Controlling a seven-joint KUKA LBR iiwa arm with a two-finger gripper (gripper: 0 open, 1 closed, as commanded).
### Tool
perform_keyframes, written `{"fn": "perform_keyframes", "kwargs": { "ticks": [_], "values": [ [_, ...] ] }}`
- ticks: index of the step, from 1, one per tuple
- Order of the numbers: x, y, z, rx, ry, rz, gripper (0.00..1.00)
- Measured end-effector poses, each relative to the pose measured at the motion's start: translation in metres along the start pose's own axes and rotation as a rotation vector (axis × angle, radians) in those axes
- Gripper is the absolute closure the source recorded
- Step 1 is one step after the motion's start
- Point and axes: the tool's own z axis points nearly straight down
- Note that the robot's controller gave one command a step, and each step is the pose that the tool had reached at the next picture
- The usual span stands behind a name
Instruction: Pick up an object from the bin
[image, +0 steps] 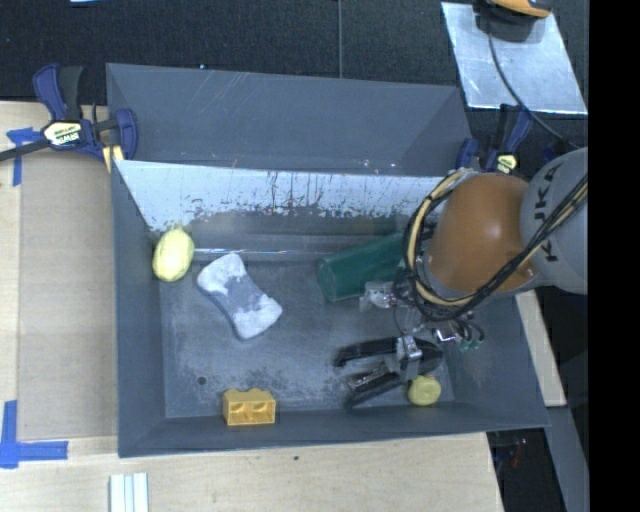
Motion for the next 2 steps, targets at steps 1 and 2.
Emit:
{"fn": "perform_keyframes", "kwargs": {
  "ticks": [1, 2],
  "values": [
    [-0.0065, 0.0121, 0.0146, 0.004, -0.003, 0.016, 1.00],
    [-0.0065, 0.0121, 0.0145, 0.005, -0.003, 0.016, 1.00]
  ]
}}
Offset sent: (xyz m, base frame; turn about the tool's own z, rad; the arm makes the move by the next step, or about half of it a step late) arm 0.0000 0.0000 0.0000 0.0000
